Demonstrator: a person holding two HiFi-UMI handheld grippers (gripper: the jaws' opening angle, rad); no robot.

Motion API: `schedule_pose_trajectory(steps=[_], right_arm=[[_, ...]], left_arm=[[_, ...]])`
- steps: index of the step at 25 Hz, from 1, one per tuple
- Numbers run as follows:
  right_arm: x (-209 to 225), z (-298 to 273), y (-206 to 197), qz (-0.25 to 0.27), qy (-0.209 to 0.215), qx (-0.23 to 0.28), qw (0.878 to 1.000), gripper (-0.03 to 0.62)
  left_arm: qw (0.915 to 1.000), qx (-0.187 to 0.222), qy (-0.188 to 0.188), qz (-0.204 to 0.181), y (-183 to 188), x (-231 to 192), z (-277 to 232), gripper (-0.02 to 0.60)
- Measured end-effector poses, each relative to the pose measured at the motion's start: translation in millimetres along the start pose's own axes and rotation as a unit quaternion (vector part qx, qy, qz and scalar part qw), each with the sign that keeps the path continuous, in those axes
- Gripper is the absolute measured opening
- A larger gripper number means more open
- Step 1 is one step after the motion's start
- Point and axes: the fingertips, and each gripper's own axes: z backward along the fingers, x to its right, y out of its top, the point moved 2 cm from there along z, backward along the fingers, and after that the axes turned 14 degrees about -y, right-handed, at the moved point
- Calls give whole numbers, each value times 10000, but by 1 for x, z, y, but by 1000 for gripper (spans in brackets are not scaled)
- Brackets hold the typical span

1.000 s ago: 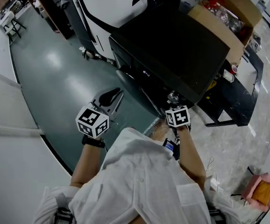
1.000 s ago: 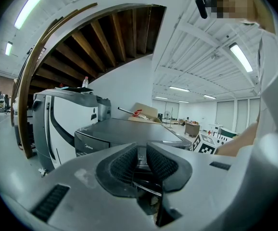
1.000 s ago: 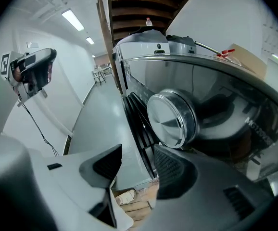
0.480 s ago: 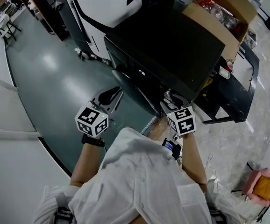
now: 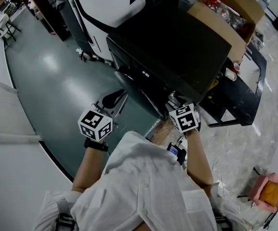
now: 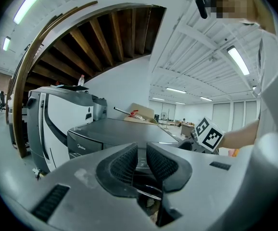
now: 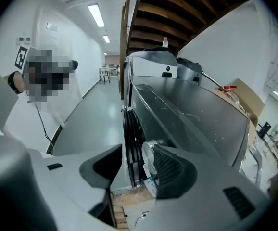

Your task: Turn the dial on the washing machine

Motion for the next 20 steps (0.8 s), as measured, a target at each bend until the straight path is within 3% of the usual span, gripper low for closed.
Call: schedule_pose_trajectory(steps=[20], right_arm=[[3,2,-12,-249,-110,-193,9994,213]], left_arm=[[9999,-30,-96,-48,1,3,-2,60]])
